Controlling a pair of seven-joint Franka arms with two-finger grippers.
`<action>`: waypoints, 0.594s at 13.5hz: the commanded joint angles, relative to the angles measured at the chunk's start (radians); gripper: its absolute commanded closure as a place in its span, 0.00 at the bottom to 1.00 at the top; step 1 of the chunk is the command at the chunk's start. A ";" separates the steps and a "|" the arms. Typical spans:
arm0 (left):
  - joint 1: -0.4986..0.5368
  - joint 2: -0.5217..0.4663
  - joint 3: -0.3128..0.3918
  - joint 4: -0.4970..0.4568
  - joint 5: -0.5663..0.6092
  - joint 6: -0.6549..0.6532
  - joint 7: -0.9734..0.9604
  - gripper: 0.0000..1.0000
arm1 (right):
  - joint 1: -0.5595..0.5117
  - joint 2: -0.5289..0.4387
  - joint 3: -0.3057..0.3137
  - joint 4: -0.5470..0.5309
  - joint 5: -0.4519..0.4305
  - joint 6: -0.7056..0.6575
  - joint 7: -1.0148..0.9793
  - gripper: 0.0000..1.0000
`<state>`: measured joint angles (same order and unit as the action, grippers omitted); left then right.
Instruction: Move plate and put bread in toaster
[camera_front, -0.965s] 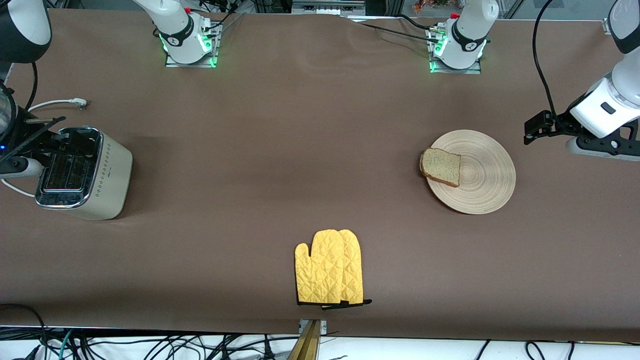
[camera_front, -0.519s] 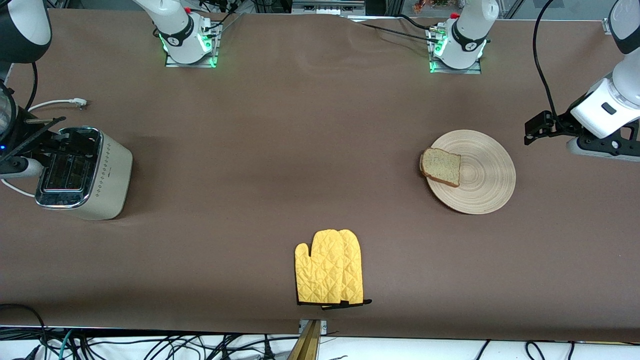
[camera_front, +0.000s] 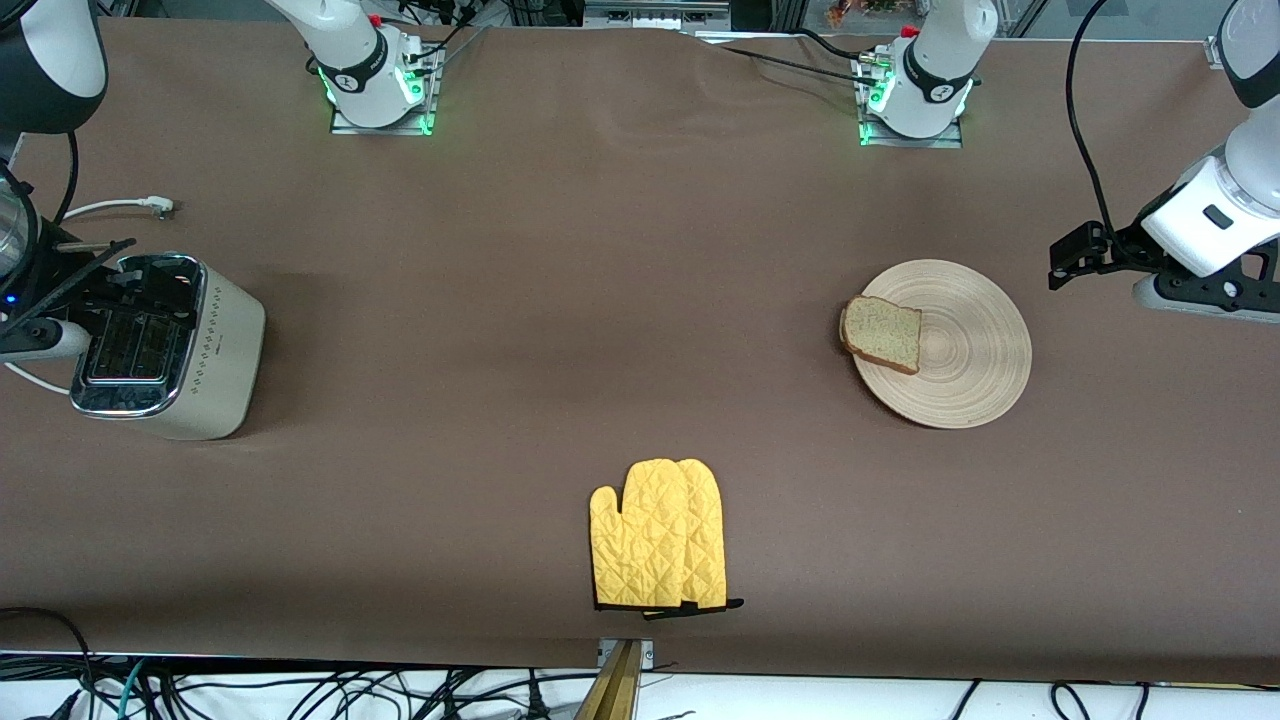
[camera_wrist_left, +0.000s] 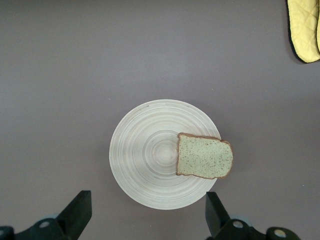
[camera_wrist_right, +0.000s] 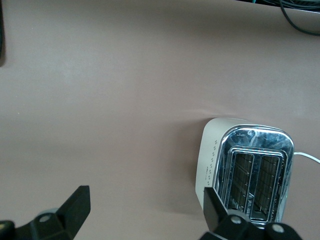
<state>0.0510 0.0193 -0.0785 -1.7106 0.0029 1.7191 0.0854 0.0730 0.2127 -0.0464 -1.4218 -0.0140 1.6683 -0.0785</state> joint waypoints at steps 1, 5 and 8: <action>0.003 0.013 -0.003 0.034 0.005 -0.027 0.008 0.00 | -0.002 -0.003 0.003 0.006 0.011 0.001 -0.001 0.00; 0.003 0.013 -0.003 0.034 0.005 -0.027 0.010 0.00 | -0.002 -0.003 0.003 0.004 0.011 -0.001 -0.006 0.00; 0.012 0.014 0.000 0.034 -0.010 -0.035 0.023 0.00 | -0.002 -0.003 0.003 0.004 0.012 0.001 0.000 0.00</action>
<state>0.0514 0.0196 -0.0785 -1.7102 0.0029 1.7161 0.0854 0.0730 0.2129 -0.0464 -1.4218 -0.0140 1.6687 -0.0788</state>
